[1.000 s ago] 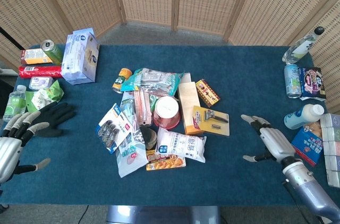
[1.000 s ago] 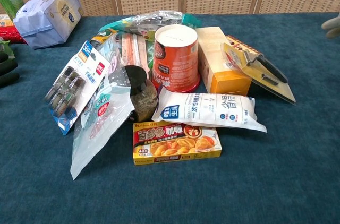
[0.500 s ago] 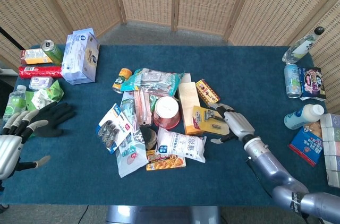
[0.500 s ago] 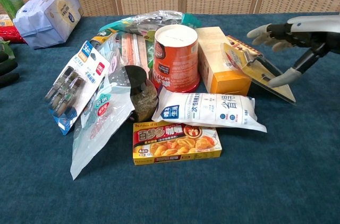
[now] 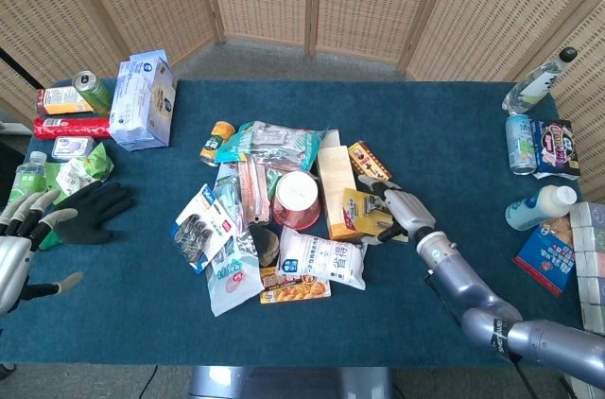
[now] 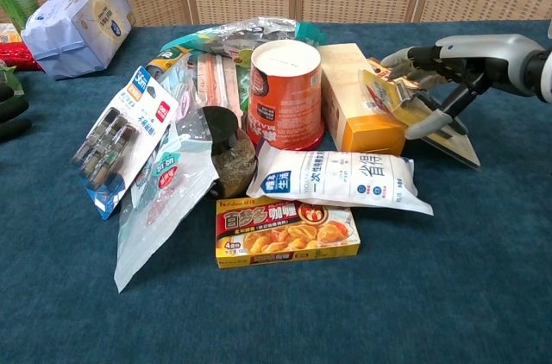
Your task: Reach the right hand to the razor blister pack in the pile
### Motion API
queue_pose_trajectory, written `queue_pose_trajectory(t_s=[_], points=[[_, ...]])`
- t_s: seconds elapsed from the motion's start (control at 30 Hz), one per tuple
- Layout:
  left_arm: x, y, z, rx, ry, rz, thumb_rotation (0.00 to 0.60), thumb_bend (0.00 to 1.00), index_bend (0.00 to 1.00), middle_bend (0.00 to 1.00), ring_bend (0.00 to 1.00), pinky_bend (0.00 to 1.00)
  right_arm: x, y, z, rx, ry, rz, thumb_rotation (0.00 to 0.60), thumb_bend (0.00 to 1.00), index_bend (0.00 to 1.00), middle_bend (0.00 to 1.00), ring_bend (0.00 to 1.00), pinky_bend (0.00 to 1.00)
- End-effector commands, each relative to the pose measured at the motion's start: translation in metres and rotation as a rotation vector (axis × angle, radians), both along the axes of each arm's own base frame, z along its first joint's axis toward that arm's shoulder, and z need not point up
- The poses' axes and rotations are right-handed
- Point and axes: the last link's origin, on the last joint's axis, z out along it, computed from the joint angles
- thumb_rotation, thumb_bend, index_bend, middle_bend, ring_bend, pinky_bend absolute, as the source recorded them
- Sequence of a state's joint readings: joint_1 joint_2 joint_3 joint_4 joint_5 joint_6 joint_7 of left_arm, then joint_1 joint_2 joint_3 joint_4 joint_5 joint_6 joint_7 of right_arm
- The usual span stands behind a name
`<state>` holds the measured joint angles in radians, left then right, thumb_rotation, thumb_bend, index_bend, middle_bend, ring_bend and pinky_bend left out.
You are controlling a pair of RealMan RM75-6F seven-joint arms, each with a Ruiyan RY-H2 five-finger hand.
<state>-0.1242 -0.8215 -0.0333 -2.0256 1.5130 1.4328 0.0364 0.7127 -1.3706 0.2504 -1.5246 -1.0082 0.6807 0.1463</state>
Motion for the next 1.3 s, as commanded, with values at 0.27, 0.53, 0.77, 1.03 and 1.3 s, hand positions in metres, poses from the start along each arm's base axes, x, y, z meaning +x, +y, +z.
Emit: queue_pose_trajectory(t_s=[0.27,0.53,0.77,1.03,1.3], points=[[0.001,0.001,0.001,0.009,0.015,0.006,0.600,0.00,0.24,0.00,0.00,0.00,-0.003,-0.006,-0.013,0.025,-0.037,-0.032,0.600,0.00,0.00,0.00,0.00,0.00],[0.001,0.002,0.001,0.009,0.023,0.009,0.600,0.00,0.24,0.00,0.00,0.00,-0.008,-0.004,-0.017,0.007,-0.106,-0.045,0.600,0.00,0.11,0.37,0.23,0.20],[0.002,0.001,0.000,0.008,0.027,0.006,0.600,0.00,0.24,0.00,0.00,0.00,-0.016,-0.003,-0.012,-0.032,-0.124,-0.037,0.600,0.11,0.41,0.72,0.58,0.50],[0.002,0.000,0.000,0.010,0.018,0.003,0.600,0.00,0.24,0.00,0.00,0.00,-0.016,-0.004,0.015,-0.100,-0.101,-0.009,0.600,0.12,0.41,0.72,0.58,0.50],[0.002,-0.002,0.003,0.011,-0.001,-0.009,0.600,0.00,0.24,0.00,0.00,0.00,0.000,-0.011,0.069,-0.212,-0.068,0.041,0.600,0.12,0.41,0.71,0.58,0.51]])
